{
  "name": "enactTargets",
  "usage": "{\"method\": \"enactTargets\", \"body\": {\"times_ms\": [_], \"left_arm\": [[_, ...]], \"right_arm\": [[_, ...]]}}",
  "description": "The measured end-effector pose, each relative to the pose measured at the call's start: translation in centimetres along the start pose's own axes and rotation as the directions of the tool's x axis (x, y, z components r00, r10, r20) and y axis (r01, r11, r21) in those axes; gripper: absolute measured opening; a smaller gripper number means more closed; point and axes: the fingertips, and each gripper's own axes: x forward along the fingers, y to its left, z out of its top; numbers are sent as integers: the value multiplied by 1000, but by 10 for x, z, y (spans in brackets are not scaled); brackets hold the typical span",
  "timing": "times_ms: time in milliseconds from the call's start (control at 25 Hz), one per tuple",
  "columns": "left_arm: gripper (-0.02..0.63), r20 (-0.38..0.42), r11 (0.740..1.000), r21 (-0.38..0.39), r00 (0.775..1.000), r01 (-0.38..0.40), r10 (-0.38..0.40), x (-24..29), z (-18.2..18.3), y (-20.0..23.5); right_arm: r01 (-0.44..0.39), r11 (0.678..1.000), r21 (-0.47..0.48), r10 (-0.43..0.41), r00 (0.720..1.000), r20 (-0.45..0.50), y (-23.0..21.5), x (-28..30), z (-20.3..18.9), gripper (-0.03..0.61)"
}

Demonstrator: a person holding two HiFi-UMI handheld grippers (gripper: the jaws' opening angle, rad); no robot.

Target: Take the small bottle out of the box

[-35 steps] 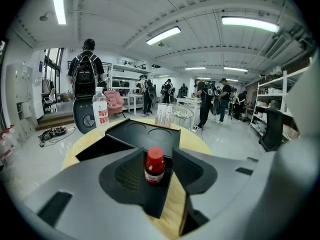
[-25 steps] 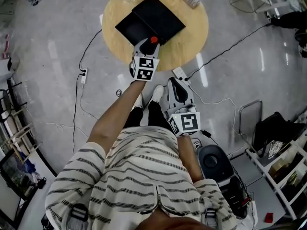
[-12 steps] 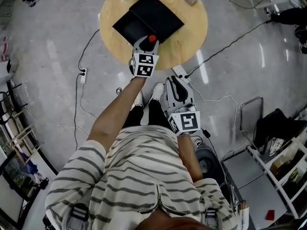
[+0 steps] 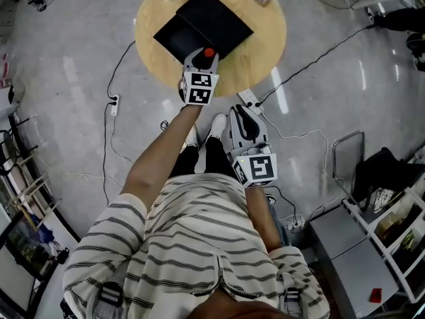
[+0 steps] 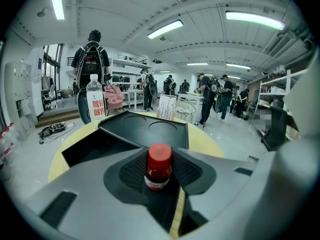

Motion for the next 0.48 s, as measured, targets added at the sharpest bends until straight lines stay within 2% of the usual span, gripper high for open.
{"method": "enactTargets", "body": {"times_ms": [480], "left_arm": [[155, 9, 1000, 25, 1000, 14, -14, 2, 2, 1]], "right_arm": [[20, 1000, 2, -20, 1000, -5, -3, 2, -1, 26]]}}
